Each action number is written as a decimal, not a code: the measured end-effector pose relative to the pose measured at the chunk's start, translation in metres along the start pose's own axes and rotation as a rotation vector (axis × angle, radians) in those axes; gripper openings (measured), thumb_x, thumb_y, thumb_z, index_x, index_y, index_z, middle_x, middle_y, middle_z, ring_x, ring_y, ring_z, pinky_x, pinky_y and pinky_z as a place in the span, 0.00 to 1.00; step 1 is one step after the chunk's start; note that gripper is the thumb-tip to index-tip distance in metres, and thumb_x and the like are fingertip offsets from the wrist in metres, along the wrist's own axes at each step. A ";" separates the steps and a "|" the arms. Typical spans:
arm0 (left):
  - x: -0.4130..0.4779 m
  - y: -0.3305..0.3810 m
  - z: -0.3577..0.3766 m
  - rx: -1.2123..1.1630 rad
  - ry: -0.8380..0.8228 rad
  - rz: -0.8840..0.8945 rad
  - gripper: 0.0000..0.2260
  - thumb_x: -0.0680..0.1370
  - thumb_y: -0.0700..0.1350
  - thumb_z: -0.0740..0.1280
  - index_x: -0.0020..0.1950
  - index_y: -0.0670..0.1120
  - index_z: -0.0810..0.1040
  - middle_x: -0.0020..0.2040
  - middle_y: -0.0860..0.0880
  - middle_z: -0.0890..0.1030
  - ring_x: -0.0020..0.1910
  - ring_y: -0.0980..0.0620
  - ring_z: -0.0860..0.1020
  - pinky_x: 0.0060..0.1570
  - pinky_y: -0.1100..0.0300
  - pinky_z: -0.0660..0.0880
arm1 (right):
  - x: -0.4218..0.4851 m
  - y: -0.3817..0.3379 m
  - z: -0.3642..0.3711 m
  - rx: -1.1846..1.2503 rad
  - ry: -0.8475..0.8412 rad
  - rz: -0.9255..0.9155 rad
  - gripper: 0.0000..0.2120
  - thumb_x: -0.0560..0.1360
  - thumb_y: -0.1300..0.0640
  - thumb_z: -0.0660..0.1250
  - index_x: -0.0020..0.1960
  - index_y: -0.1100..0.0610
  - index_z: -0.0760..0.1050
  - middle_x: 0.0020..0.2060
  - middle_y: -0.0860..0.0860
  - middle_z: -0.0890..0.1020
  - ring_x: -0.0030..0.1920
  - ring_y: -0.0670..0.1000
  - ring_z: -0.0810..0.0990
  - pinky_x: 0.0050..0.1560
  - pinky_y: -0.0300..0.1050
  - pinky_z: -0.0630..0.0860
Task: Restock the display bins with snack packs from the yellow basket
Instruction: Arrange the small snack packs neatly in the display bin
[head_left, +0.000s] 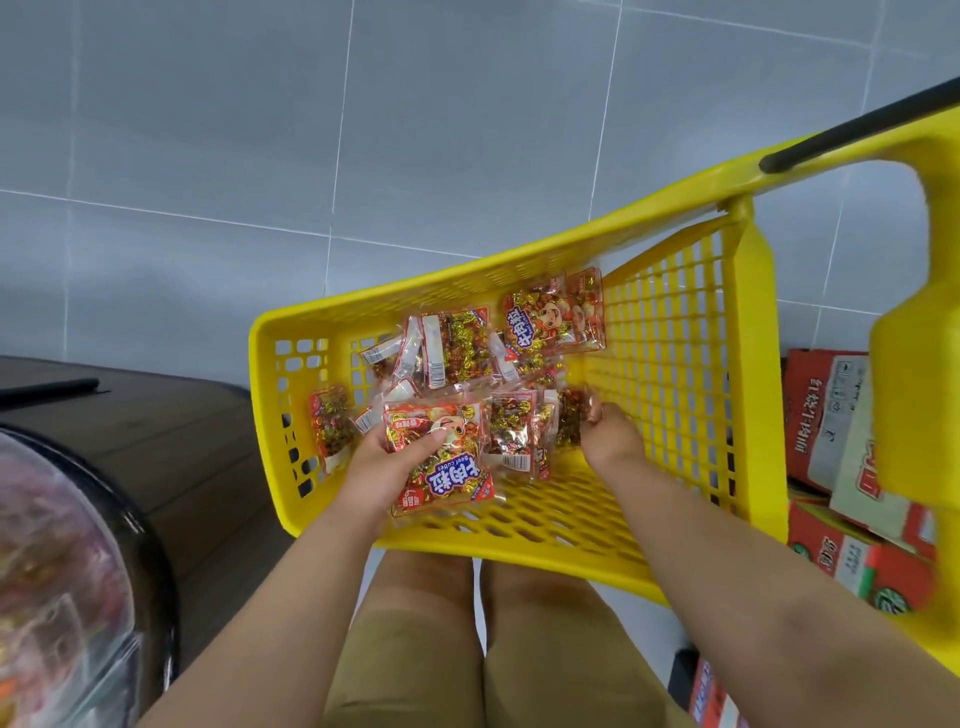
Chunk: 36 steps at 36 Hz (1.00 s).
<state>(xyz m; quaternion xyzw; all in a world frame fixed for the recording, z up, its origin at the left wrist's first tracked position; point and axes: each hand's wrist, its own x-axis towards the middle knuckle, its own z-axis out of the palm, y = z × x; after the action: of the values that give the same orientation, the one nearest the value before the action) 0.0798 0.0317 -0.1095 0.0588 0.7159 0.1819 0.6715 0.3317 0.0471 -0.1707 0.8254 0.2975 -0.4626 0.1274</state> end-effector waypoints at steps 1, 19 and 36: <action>-0.001 0.000 0.000 0.007 -0.003 0.005 0.16 0.68 0.46 0.78 0.52 0.53 0.79 0.48 0.46 0.86 0.45 0.45 0.85 0.47 0.45 0.81 | 0.000 -0.001 0.000 0.006 0.006 0.006 0.14 0.78 0.61 0.58 0.63 0.61 0.70 0.57 0.61 0.78 0.55 0.62 0.77 0.43 0.42 0.66; -0.092 0.042 -0.036 -0.150 0.055 0.221 0.19 0.68 0.45 0.78 0.56 0.54 0.79 0.50 0.47 0.85 0.47 0.45 0.85 0.48 0.47 0.81 | -0.128 -0.067 -0.086 1.011 -0.432 -0.214 0.10 0.76 0.56 0.63 0.57 0.56 0.73 0.45 0.55 0.84 0.43 0.55 0.84 0.39 0.51 0.80; -0.238 0.014 -0.175 -0.682 0.300 0.423 0.15 0.70 0.43 0.76 0.54 0.48 0.77 0.42 0.45 0.86 0.37 0.46 0.85 0.29 0.55 0.79 | -0.339 -0.198 0.001 0.952 -0.829 -0.461 0.15 0.77 0.60 0.64 0.62 0.61 0.73 0.47 0.57 0.84 0.44 0.54 0.84 0.52 0.56 0.76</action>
<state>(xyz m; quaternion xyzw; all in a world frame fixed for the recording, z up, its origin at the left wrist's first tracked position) -0.0726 -0.0650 0.1245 -0.0481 0.6768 0.5485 0.4886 0.0766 0.0761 0.1266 0.4608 0.1563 -0.8375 -0.2488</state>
